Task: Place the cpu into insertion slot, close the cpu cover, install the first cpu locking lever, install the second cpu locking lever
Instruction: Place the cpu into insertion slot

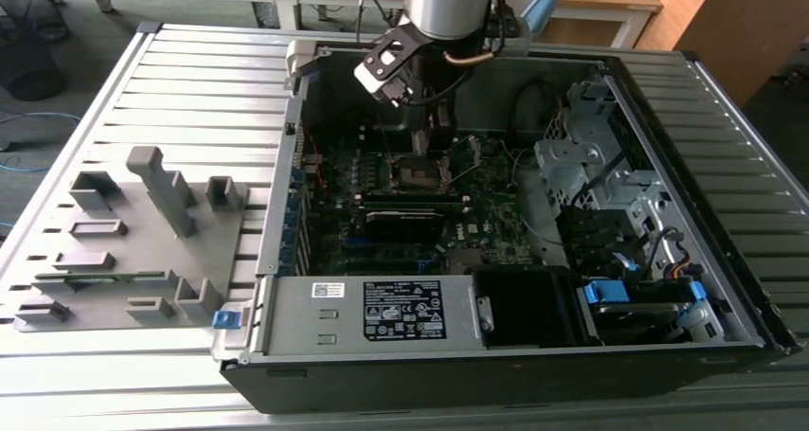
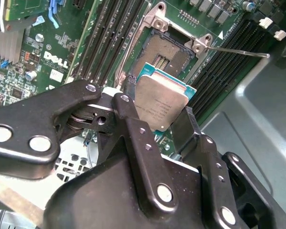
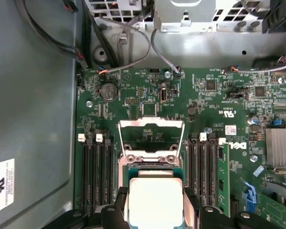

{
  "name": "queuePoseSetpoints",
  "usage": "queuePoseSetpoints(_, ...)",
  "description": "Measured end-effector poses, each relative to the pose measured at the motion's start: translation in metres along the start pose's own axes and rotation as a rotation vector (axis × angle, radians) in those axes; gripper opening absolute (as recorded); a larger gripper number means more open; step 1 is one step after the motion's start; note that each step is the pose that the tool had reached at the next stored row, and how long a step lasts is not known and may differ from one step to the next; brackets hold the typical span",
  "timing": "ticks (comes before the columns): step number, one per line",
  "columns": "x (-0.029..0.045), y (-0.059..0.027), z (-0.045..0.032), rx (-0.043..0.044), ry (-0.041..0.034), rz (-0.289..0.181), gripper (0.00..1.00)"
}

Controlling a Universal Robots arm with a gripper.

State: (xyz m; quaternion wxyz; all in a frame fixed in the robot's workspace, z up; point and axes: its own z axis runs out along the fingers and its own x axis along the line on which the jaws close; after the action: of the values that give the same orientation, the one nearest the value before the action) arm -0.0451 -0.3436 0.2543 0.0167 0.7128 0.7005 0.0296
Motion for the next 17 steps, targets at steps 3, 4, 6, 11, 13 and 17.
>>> queuePoseSetpoints(3,-0.0001,-0.0014,0.0046,0.0001,0.0,0.0,0.54)
queuePoseSetpoints(4,-0.0001,-0.0019,0.0056,0.0001,0.0001,-0.001,0.54)
queuePoseSetpoints(6,-0.0002,-0.0038,0.0074,0.0001,0.0001,-0.001,0.54)
queuePoseSetpoints(11,-0.0004,-0.0097,0.0097,0.0002,-0.0001,-0.001,0.54)
queuePoseSetpoints(13,-0.0003,-0.0097,0.0099,0.0002,-0.0001,-0.001,0.54)
queuePoseSetpoints(17,-0.0004,-0.01,0.0137,0.0001,0.0001,-0.002,0.54)
